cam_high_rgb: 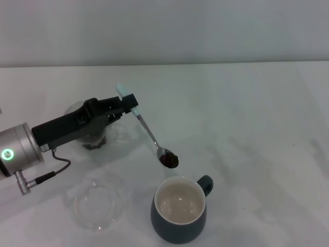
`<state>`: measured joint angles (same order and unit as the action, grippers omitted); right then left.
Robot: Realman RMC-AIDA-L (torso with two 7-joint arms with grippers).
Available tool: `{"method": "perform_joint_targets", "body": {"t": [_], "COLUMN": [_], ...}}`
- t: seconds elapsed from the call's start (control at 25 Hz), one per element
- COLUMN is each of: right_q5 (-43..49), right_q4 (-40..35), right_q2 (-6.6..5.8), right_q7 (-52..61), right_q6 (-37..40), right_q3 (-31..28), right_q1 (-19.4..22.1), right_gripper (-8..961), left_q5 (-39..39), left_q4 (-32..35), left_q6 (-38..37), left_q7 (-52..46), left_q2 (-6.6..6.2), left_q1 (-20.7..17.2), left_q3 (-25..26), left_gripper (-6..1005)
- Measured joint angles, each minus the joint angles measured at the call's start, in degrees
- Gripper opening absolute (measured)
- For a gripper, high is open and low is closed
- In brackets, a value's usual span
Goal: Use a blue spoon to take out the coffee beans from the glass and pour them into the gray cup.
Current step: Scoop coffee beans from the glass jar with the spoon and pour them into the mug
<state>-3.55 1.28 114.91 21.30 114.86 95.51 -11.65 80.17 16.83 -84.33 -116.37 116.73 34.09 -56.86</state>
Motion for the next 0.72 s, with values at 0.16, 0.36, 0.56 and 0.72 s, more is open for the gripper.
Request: {"method": "perform_joint_targets", "body": {"t": [0.16, 0.36, 0.56, 0.72], "right_q5": [-0.01, 0.0, 0.01, 0.18], "right_q4": [0.02, 0.05, 0.05, 0.04], "right_q2": [-0.07, -0.17, -0.2, -0.15], "right_q7": [0.03, 0.18, 0.65, 0.67], "right_q6": [0.01, -0.02, -0.03, -0.03], "right_q3": [-0.87, -1.8, -2.07, -2.11], "right_q1": [0.23, 0.68, 0.84, 0.91], "right_gripper": [592, 592, 591, 591], "left_q5": [1.61, 4.07, 6.96, 10.41], "left_q4": [0.44, 1.72, 3.15, 5.28], "left_q6": [0.62, 1.14, 1.36, 1.36], "left_q7": [0.49, 2.16, 3.14, 4.79], "left_q2": [-0.05, -0.04, 0.28, 0.98], "left_q1": [0.26, 0.39, 0.38, 0.41], "left_q3": [-0.03, -0.11, -0.19, -0.19], "left_gripper": [165, 166, 168, 170]}}
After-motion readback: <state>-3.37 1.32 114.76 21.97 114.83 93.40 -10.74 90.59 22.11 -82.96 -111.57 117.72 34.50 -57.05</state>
